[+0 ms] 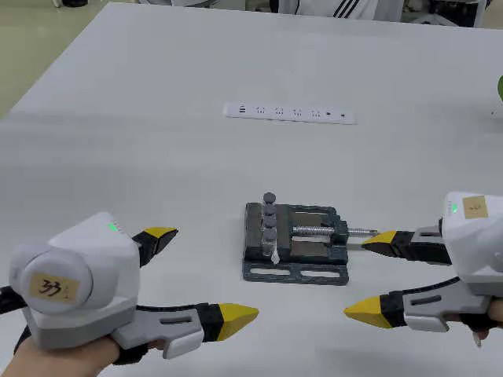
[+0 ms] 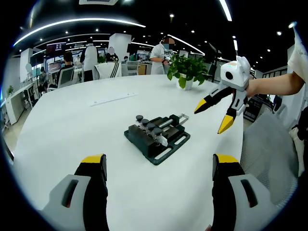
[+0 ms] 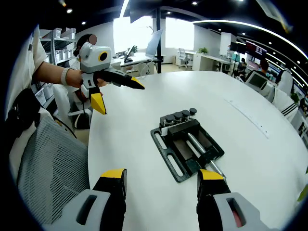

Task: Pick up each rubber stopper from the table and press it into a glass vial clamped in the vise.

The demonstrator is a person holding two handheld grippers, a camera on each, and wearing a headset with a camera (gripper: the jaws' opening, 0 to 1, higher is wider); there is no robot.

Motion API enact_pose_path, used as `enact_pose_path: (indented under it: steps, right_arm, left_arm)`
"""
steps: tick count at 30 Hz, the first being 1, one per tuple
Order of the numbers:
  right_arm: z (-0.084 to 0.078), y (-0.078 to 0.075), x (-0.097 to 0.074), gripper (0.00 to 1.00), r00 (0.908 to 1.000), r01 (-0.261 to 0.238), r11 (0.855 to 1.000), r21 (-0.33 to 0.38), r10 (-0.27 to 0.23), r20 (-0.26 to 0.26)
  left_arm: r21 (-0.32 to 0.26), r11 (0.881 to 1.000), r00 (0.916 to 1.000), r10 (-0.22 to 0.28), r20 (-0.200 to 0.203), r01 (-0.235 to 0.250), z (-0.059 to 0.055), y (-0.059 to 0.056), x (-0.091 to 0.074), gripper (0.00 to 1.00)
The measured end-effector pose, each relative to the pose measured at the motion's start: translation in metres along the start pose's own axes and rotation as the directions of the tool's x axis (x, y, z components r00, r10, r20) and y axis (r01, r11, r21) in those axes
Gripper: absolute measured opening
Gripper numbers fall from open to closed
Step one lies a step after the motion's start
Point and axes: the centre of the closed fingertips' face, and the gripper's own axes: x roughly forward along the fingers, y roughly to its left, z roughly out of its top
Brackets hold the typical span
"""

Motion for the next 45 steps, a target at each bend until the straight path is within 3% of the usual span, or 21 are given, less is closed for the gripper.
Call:
enact_pose_path:
  steps: [2, 7, 17, 23, 34, 45]
  right_arm:
    - [-0.002, -0.003, -0.009, 0.57, 0.9988, 0.030, 0.999, 0.026, -0.031, 0.039]
    - [-0.015, -0.007, -0.026, 0.66, 0.9917, 0.091, 0.991, 0.098, -0.100, 0.081]
    - [-0.029, -0.012, -0.037, 0.90, 0.9743, 0.157, 0.971, 0.181, -0.183, 0.132]
    - [-0.028, -0.013, -0.038, 0.99, 0.9696, 0.159, 0.964, 0.212, -0.193, 0.151]
    - [-0.021, -0.005, -0.030, 0.99, 0.9708, 0.138, 0.967, 0.212, -0.175, 0.164]
    - [-0.027, -0.007, -0.036, 0.99, 0.9720, 0.147, 0.966, 0.212, -0.181, 0.150]
  left_arm:
    - [0.002, 1.000, 1.0000, 0.007, 0.001, -0.007, 0.000, 0.003, -0.001, 0.90]
    - [0.001, 1.000, 0.9997, 0.023, -0.007, -0.023, -0.002, 0.005, -0.003, 0.92]
    - [-0.016, 0.998, 0.9986, 0.052, -0.011, -0.053, -0.006, 0.008, -0.003, 0.97]
    - [-0.017, 0.998, 0.9980, 0.059, -0.023, -0.059, -0.008, 0.007, -0.003, 0.99]
    - [-0.025, 0.996, 0.9965, 0.080, -0.021, -0.081, -0.006, 0.004, -0.009, 0.99]
    - [-0.023, 0.997, 0.9972, 0.070, -0.028, -0.070, -0.008, 0.002, -0.012, 0.99]
